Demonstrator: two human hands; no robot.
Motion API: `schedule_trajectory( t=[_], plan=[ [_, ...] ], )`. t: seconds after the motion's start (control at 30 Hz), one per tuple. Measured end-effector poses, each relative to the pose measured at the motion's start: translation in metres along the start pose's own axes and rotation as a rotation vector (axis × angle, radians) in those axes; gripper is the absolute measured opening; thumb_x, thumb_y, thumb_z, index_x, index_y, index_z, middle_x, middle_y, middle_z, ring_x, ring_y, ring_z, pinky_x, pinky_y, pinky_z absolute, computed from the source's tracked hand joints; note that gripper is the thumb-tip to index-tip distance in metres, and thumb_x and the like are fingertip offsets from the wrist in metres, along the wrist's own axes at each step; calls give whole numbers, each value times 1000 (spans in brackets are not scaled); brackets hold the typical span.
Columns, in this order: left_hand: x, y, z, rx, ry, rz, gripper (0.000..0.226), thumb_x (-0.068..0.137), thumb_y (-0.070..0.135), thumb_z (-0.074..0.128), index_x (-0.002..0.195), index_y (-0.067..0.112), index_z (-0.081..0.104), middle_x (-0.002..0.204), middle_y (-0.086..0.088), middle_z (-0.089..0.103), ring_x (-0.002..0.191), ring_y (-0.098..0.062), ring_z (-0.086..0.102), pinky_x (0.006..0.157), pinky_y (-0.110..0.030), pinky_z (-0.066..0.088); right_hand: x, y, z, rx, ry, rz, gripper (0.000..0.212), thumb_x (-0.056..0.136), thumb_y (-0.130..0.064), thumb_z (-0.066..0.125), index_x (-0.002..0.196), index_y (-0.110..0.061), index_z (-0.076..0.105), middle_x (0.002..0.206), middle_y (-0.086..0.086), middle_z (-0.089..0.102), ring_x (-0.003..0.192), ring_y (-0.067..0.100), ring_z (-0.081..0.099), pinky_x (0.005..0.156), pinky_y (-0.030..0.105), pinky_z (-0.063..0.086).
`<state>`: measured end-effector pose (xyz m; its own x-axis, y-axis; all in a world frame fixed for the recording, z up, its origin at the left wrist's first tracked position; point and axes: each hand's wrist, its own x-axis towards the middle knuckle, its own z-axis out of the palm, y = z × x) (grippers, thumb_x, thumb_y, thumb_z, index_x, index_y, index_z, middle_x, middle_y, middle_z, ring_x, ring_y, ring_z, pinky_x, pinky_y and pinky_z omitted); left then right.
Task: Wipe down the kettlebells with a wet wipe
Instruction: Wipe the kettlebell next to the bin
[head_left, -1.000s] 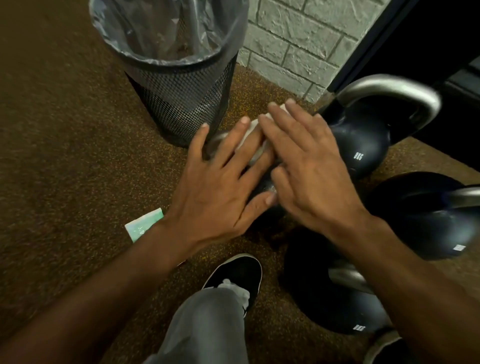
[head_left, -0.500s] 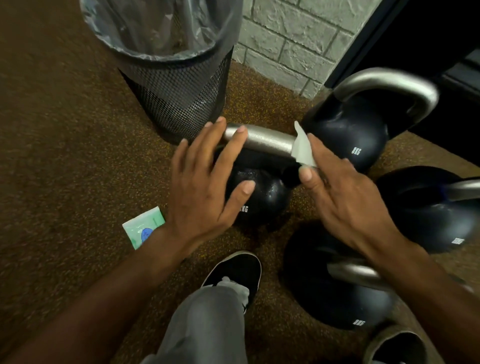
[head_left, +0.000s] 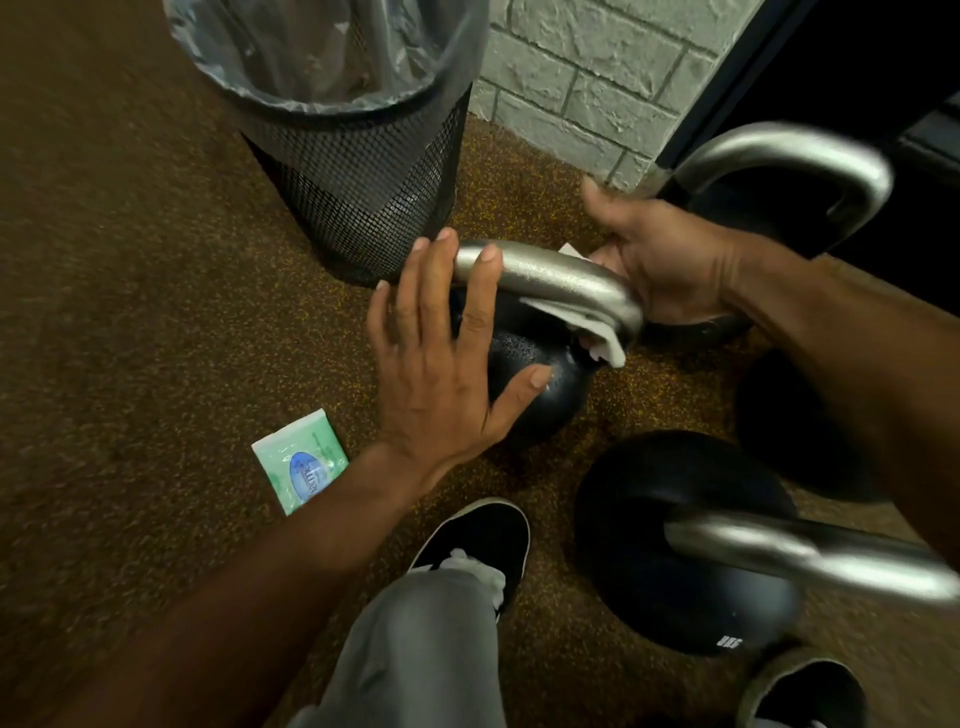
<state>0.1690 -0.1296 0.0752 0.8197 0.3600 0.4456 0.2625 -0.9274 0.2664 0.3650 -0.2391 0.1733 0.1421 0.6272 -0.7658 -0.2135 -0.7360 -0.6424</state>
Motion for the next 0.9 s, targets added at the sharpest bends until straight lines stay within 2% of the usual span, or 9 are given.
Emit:
schedule_trajectory(
  t=[0.07, 0.17, 0.23, 0.37, 0.5, 0.6, 0.67, 0.77, 0.9],
  plan=[
    [0, -4, 2, 10, 9, 25, 89, 94, 74, 21, 158, 12, 18, 162, -26, 27, 152, -40, 26, 113, -62, 29, 4, 0, -3, -16, 7, 10, 105, 92, -79, 11, 102, 5, 74, 91, 23, 74, 84, 30, 74, 77, 38, 57],
    [0, -6, 2, -2, 3, 48, 93, 92, 78, 20, 158, 12, 18, 161, -27, 28, 152, -41, 26, 113, -63, 29, -3, 10, -14, 43, 68, -99, 97, 97, -73, 14, 117, 1, 72, 117, 31, 68, 119, 42, 63, 109, 51, 42],
    [0, -6, 1, -3, 0, 52, 97, 90, 81, 20, 157, 12, 18, 161, -28, 27, 151, -42, 26, 114, -62, 28, -15, 21, -19, 104, 161, -177, 90, 102, -66, 12, 120, -2, 72, 122, 28, 66, 128, 40, 58, 115, 47, 37],
    [0, -3, 1, -10, -8, 42, 97, 90, 81, 16, 157, 11, 20, 161, -30, 27, 151, -43, 26, 114, -62, 28, -42, 39, 0, 27, 273, -283, 82, 102, -60, 10, 100, -22, 83, 111, 6, 77, 111, 15, 70, 108, 35, 41],
    [0, -1, 0, -35, -22, 34, 91, 94, 75, 11, 157, 10, 20, 161, -30, 27, 151, -43, 26, 114, -63, 28, -62, 60, 46, -129, 507, -277, 75, 86, -87, 18, 144, -51, 49, 152, -19, 47, 144, 6, 40, 124, 35, 17],
    [1, -2, -3, -98, 2, 47, 86, 97, 70, 11, 156, 10, 25, 161, -28, 28, 151, -41, 27, 114, -61, 28, -64, 69, 105, -433, 701, -296, 75, 97, -72, 10, 162, -37, 2, 169, -15, 1, 153, -2, -1, 122, 18, 6],
    [2, -5, -8, -232, 29, 60, 81, 100, 64, 12, 156, 8, 30, 161, -26, 29, 152, -38, 27, 116, -59, 28, -49, 78, 127, -724, 825, -316, 80, 99, -68, 7, 161, -22, -13, 169, -2, -19, 154, 9, -16, 127, 34, 4],
    [2, -11, -20, -541, 57, 36, 73, 105, 55, 17, 156, 2, 28, 162, -22, 32, 151, -34, 30, 115, -61, 29, -25, 80, 127, -1056, 1043, -302, 86, 101, -64, 15, 161, -5, -1, 169, 18, -7, 157, 31, -7, 126, 52, 9],
    [9, -18, -33, -950, 86, -103, 71, 107, 43, 22, 158, -3, 4, 165, -16, 25, 150, -29, 34, 117, -62, 32, -10, 69, 125, -1433, 1095, -343, 80, 105, -55, 32, 161, -5, 5, 168, 21, 5, 156, 39, 4, 124, 59, 10]
  ],
)
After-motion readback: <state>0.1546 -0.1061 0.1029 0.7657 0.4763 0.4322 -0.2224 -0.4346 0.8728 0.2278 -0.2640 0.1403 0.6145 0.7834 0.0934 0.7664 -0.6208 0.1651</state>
